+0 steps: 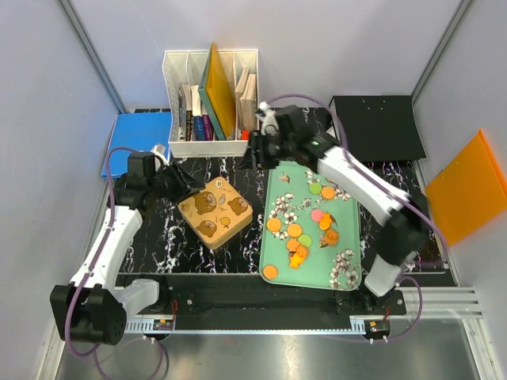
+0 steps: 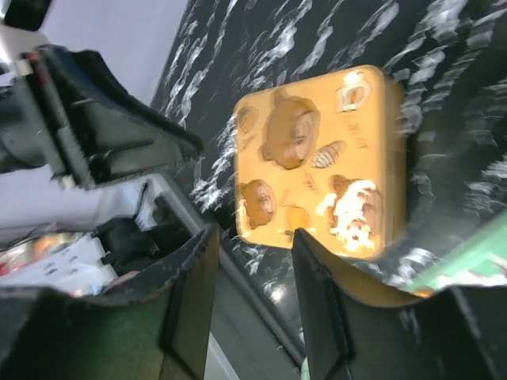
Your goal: Pack the cookies
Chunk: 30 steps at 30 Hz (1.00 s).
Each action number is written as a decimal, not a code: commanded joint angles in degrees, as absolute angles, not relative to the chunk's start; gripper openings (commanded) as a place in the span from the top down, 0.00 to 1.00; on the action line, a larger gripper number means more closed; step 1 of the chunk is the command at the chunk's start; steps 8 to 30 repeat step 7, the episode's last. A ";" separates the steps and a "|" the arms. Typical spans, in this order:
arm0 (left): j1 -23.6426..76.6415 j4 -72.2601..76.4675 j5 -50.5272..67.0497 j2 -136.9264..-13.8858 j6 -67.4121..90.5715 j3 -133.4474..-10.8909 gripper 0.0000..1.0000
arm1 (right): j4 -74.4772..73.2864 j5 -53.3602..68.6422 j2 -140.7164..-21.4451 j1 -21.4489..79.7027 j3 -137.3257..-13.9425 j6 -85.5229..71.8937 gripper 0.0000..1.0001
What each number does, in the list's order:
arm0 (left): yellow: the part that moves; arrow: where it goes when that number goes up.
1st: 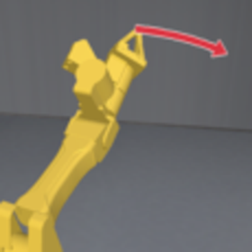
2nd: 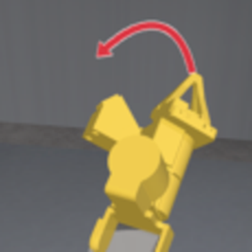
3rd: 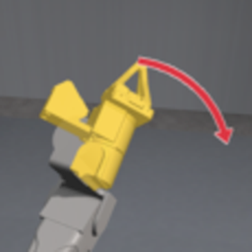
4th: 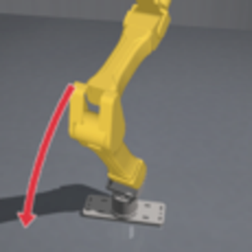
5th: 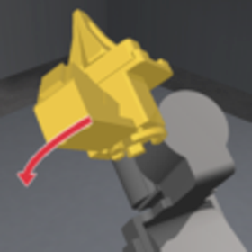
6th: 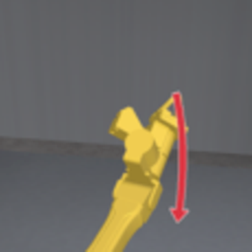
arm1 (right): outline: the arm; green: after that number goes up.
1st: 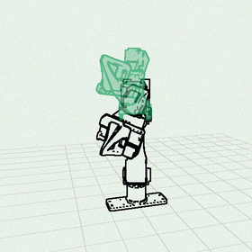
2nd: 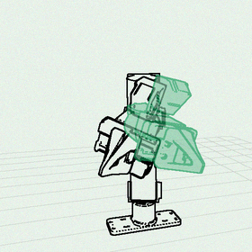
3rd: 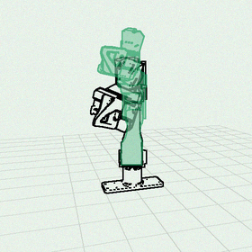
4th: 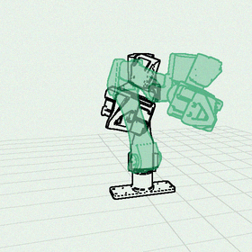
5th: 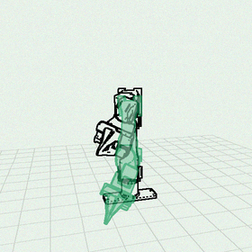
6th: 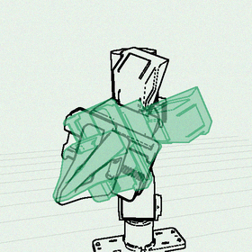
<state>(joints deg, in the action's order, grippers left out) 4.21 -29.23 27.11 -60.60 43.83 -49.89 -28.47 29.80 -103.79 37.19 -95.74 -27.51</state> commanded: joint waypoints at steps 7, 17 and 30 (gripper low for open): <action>6.24 -35.07 12.66 -66.18 32.26 -58.97 0.67 | -31.64 -8.60 -65.76 37.62 -69.97 -10.03 0.47; 6.24 -35.07 12.66 -66.18 32.26 -58.97 0.67 | -31.64 -8.60 -65.76 37.62 -69.97 -10.03 0.47; 6.24 -35.07 12.66 -66.18 32.26 -58.97 0.67 | -31.64 -8.60 -65.76 37.62 -69.97 -10.03 0.47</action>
